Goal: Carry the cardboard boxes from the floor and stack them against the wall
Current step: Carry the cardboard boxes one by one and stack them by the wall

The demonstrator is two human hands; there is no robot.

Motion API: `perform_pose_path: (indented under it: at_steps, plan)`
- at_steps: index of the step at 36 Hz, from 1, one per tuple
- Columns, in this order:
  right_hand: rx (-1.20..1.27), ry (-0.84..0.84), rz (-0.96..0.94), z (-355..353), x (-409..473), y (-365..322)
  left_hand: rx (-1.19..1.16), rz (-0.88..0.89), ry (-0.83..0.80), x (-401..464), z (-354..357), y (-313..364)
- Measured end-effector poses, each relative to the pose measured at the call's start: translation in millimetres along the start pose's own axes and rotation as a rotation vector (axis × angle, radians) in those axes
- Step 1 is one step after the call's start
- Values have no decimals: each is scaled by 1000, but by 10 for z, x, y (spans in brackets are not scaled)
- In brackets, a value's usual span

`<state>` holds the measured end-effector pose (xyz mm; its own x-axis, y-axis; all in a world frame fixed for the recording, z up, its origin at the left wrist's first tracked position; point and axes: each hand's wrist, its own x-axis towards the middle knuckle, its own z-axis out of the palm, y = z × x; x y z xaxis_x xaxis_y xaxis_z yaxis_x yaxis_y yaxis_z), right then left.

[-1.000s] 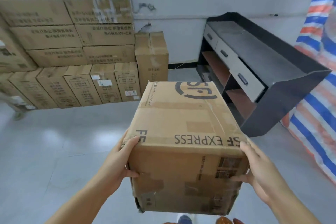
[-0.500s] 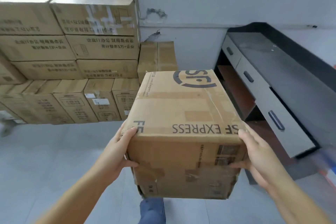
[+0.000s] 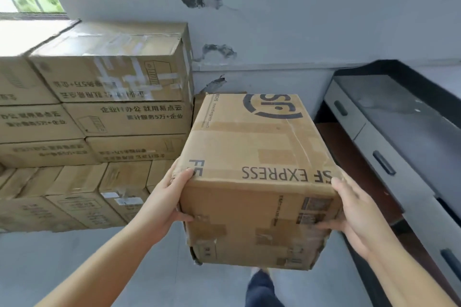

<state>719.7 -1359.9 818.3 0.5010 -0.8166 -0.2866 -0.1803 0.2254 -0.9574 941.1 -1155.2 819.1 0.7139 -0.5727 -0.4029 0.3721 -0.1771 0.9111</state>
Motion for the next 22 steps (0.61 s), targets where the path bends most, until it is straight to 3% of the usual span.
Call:
perform_pose_path:
  at_steps: [11,22]
  plan:
    - [-63,-115,-24,452,2358,-693,-79,27,123,1972,405,706]
    - [-102,-187,-30,911,4057,-1366,-157,15,202,3439,662,1370]
